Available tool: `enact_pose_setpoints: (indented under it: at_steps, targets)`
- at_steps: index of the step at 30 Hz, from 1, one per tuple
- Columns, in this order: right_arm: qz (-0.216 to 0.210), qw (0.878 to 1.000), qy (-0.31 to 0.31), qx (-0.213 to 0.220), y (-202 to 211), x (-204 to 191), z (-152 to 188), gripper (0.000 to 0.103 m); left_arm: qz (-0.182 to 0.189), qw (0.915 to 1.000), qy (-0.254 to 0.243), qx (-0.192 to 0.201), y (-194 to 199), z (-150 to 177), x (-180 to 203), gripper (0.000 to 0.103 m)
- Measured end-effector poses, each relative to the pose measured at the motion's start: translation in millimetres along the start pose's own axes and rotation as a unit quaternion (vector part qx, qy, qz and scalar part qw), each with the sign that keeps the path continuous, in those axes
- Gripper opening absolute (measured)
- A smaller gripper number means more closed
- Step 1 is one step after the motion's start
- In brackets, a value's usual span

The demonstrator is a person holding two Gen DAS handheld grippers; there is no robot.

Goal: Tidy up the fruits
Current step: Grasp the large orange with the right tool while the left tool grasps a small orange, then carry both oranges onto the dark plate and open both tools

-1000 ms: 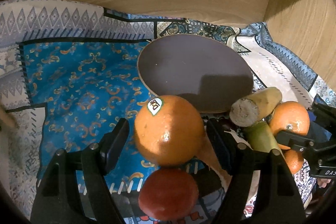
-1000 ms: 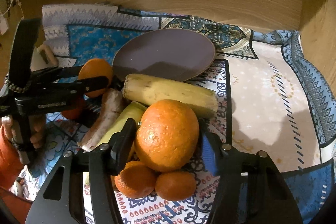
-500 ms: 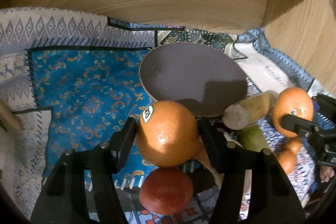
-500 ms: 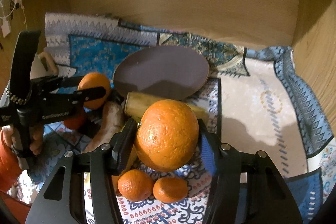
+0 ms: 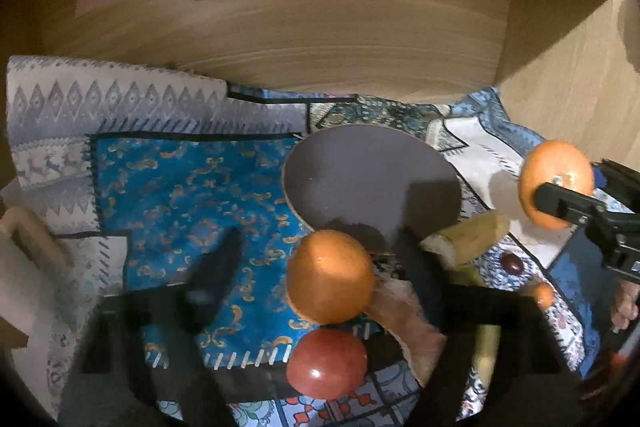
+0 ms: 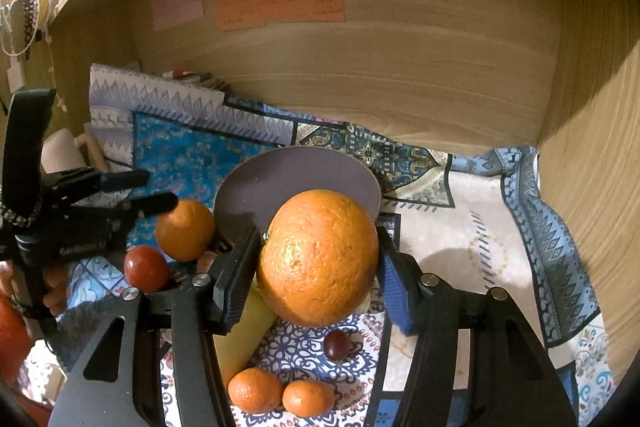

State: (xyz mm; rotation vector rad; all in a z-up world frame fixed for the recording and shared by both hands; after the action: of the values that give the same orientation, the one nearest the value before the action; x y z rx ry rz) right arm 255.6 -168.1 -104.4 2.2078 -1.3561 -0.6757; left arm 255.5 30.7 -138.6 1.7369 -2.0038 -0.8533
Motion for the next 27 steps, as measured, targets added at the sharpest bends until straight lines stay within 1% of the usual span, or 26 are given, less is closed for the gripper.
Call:
enact_pose_setpoints:
  at_steps: [1,3,6,11,13,19,24,27]
  targets:
    - [-0.001,1.0,-0.001,-0.001,0.0,0.1,1.1,0.053,-0.002,1.0,-0.003,-0.004,-2.9,1.6,0.4,0.085]
    - [-0.002,1.0,-0.001,-0.005,-0.5,0.8,3.0,0.053,0.01,0.9997,-0.004,-0.023,-14.1,6.3,1.2,0.085]
    - [0.0,1.0,-0.002,-0.009,-0.9,1.9,5.7,0.053,0.029,0.998,0.011,-0.055,-31.9,15.0,-0.6,0.085]
    - [0.004,1.0,-0.003,-0.009,1.0,4.1,5.8,0.053,0.048,0.9945,0.047,-0.081,-51.4,23.9,-8.4,0.085]
    - [0.006,1.0,-0.004,-0.008,0.9,5.3,4.6,0.053,0.055,0.9931,0.057,-0.087,-56.2,25.3,-10.9,0.084]
    - [0.009,1.0,-0.009,-0.008,-2.5,9.8,2.6,0.053,0.084,0.9913,0.056,-0.085,-60.8,25.2,-5.3,0.064]
    - [0.007,1.0,-0.013,-0.013,-7.4,11.9,3.1,0.053,0.075,0.9928,0.044,-0.082,-60.1,22.3,-2.3,0.063]
    - [0.008,1.0,-0.01,-0.014,-10.2,11.6,1.7,0.053,0.071,0.993,0.052,-0.079,-54.4,20.8,-6.4,0.062]
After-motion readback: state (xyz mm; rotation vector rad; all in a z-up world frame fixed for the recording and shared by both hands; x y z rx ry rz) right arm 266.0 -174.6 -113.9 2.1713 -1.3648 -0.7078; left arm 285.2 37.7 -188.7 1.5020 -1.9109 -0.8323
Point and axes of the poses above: each gripper's, at about its wrist camera, not at the fingertips, and y roughly against the way its jaws point, x to its right, z to its underside, the point moved 5 cm from there along -y, roughly the way its jaws point, and after that the axes turned 9 degrees about -y, right-handed, at the moved point
